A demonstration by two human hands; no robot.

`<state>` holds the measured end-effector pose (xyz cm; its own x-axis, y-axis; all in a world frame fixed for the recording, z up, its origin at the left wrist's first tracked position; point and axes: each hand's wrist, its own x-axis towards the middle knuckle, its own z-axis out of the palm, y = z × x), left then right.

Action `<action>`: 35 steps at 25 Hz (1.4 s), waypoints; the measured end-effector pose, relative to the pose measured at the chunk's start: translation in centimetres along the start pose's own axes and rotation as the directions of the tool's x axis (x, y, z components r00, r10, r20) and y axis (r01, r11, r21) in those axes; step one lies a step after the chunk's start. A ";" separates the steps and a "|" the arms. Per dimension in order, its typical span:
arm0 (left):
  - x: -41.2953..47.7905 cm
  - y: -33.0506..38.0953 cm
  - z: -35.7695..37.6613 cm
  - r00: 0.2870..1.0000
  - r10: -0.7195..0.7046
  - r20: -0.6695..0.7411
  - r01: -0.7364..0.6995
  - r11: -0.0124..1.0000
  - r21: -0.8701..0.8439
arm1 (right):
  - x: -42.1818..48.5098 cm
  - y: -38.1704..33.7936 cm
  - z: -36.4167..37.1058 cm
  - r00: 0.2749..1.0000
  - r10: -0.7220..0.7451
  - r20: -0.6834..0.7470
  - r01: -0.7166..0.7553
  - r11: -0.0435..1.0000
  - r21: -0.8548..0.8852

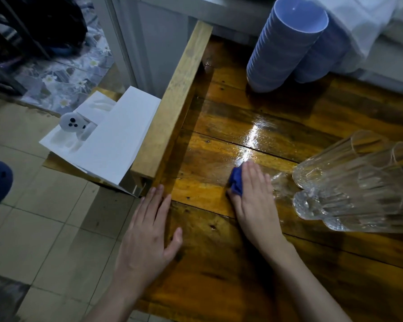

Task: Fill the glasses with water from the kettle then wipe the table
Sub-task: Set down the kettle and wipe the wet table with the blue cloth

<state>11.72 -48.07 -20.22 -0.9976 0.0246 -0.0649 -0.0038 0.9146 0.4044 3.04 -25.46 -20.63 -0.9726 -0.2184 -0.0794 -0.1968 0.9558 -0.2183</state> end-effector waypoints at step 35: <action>-0.3 -0.1 0.2 1.000 -0.004 -0.019 0.006 0.997 0.072 | 10.9 -10.2 1.4 0.946 -0.320 -0.060 0.319 0.948 -0.027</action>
<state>12.02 -48.08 -20.39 -0.9987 0.0127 -0.0491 -0.0046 0.9413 0.3377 -5.41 -37.88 -20.59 -0.8642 -0.5003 0.0527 -0.4996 0.8414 -0.2061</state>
